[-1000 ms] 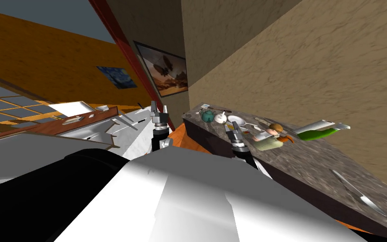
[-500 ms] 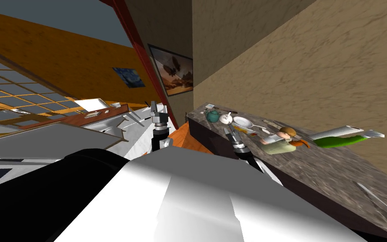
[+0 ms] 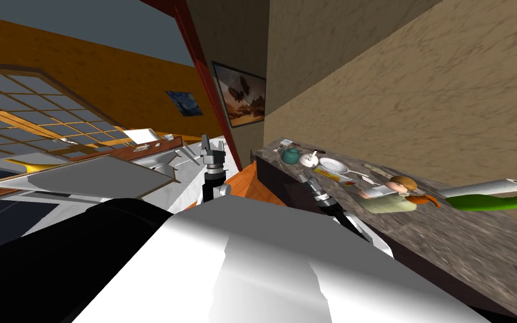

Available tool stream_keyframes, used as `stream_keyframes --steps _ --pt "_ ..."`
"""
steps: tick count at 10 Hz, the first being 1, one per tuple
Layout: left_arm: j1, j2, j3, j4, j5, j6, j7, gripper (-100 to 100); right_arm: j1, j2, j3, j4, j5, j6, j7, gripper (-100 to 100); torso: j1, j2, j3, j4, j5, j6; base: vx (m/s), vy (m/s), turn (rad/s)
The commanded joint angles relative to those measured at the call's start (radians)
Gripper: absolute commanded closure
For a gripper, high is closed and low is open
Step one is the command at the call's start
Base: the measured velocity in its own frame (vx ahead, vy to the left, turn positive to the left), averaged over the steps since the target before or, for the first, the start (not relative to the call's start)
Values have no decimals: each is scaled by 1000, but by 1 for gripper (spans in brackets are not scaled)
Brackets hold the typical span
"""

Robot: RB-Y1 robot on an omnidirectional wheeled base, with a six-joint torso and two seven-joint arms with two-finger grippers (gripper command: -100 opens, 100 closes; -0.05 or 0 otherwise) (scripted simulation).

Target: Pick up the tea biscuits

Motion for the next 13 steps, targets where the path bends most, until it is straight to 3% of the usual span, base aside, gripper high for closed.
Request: stream_keyframes --steps 1,2,3,5,8,10,13 --pt "0 0 0 0 0 0 0 0 -4 -50 11 45 17 -13 -3 -100 0 0 0 0 0 0 -33 55 185" --pt "0 0 0 0 0 0 0 0 -4 -81 11 45 17 -13 -3 -100 0 0 0 0 0 -1 -29 37 92" --pt "0 0 0 0 0 0 0 0 -8 -112 20 82 33 -23 -5 -100 -1 0 0 0 0 0 -28 41 157" --pt "0 0 0 0 0 0 0 0 -8 -154 20 82 33 -23 -5 -100 -1 -1 0 0 0 0 -12 22 55" --pt "0 0 0 0 0 0 0 0 -15 -252 38 158 70 -44 -5 -100 -2 -2 -1 0 -1 0 -6 23 157" --pt "0 0 0 0 0 0 0 0 -15 -290 38 158 70 -44 -5 -100 -2 -2 -1 0 -1 0 -1 14 40" --pt "0 0 0 0 0 0 0 0 -21 -391 58 236 113 -66 0 -100 -3 -2 -1 0 -1 0 4 11 157"
